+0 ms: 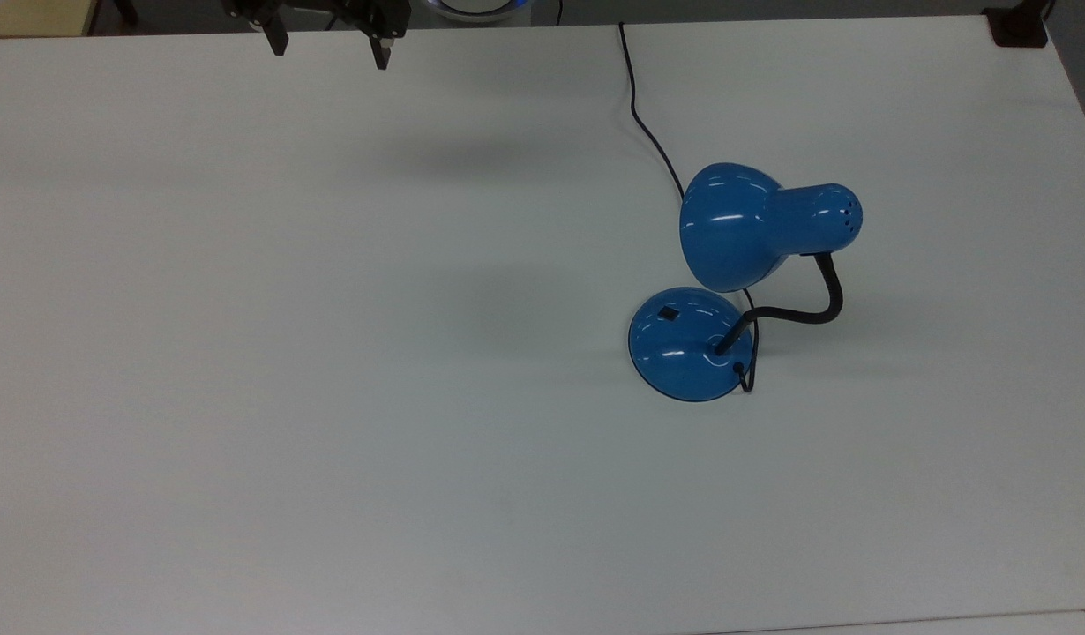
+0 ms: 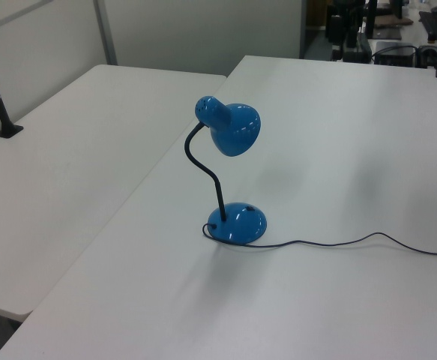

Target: Turn on the lamp

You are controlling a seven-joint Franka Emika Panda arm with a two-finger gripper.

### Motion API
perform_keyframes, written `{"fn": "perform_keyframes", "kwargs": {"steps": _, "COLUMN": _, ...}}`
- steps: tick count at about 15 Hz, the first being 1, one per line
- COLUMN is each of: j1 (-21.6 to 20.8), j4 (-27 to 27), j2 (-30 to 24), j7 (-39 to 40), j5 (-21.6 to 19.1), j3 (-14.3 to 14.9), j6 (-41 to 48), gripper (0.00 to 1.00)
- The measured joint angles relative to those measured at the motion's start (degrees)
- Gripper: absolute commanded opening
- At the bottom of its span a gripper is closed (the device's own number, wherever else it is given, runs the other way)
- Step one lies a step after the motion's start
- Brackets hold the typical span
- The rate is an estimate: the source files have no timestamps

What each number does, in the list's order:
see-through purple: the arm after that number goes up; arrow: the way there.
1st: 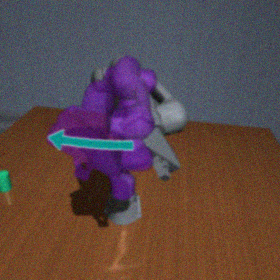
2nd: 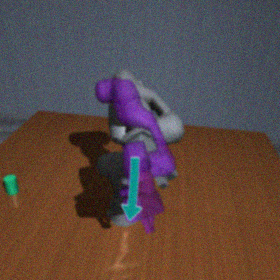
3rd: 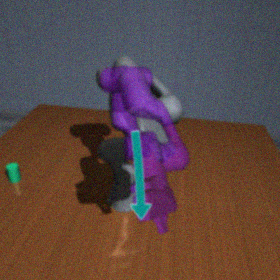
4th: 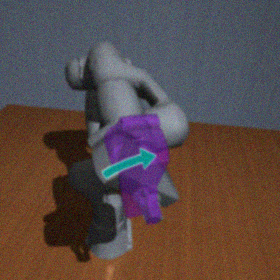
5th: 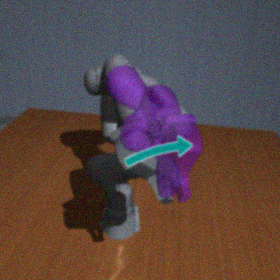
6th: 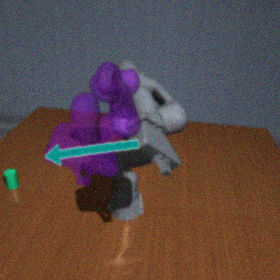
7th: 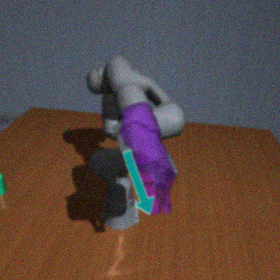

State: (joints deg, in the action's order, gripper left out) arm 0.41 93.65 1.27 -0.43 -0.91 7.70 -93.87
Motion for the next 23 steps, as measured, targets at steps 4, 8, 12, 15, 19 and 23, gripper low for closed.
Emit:
{"fn": "perform_keyframes", "kwargs": {"steps": 4, "j1": 0.5, "j4": -0.2, "j2": -0.1, "j7": -0.1, "j5": 0.0, "j3": 0.1, "j6": 0.6, "gripper": 1.00}}
{"fn": "perform_keyframes", "kwargs": {"steps": 8, "j1": 0.5, "j4": -0.2, "j2": -0.1, "j7": -0.1, "j5": 0.0, "j3": 0.1, "j6": 0.6, "gripper": 1.00}}
{"fn": "perform_keyframes", "kwargs": {"steps": 12, "j1": 0.5, "j4": -0.2, "j2": -0.1, "j7": -0.1, "j5": 0.0, "j3": 0.1, "j6": 2.0, "gripper": 0.88}}
{"fn": "perform_keyframes", "kwargs": {"steps": 15, "j1": 0.5, "j4": -0.2, "j2": -0.1, "j7": 0.1, "j5": 0.0, "j3": 0.1, "j6": 2.6, "gripper": 0.15}}
{"fn": "perform_keyframes", "kwargs": {"steps": 19, "j1": 0.5, "j4": -0.2, "j2": -0.1, "j7": 6.8, "j5": -2.8, "j3": 0.3, "j6": 3.5, "gripper": 0.00}}
{"fn": "perform_keyframes", "kwargs": {"steps": 23, "j1": -3.7, "j4": 0.5, "j2": 0.1, "j7": 13.5, "j5": -5.4, "j3": 3.3, "j6": 2.0, "gripper": 0.00}}
